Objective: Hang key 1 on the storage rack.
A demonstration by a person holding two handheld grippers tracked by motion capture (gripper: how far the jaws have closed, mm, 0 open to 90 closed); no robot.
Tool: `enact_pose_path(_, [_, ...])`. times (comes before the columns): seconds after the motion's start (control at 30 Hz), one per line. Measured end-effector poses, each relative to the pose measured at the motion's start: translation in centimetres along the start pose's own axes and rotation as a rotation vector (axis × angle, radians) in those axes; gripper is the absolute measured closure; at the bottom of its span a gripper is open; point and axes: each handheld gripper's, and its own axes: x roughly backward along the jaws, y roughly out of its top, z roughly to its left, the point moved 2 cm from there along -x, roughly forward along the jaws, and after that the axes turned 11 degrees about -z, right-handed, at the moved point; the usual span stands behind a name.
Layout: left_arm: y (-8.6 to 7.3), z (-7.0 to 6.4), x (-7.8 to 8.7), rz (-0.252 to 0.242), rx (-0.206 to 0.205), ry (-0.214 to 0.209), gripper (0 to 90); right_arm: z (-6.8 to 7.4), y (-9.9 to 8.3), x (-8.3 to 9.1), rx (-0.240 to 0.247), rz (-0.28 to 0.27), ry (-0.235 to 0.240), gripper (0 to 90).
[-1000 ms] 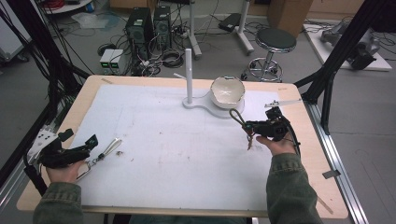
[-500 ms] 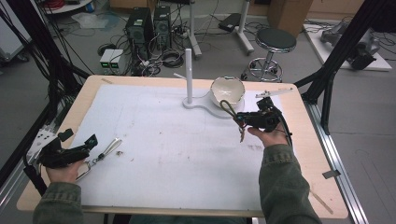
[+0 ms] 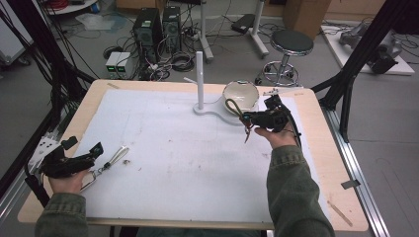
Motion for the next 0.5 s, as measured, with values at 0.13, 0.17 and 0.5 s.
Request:
enact_pose_path(0.13, [0.0, 0.0, 0.0, 0.001, -0.002, -0.002, 1.7, 0.3, 0.4, -0.3, 0.005, -0.001, 0.005, 77.9])
enact_pose_path(0.17, [0.0, -0.1, -0.1, 0.000, -0.003, 0.000, 1.7, 0.4, 0.6, -0.4, 0.006, 0.000, 0.007, 77.9])
enact_pose_path(0.5, [0.0, -0.1, 0.0, 0.003, -0.009, -0.001, 1.7, 1.2, 1.9, -1.8, 0.021, 0.005, 0.029, 77.8])
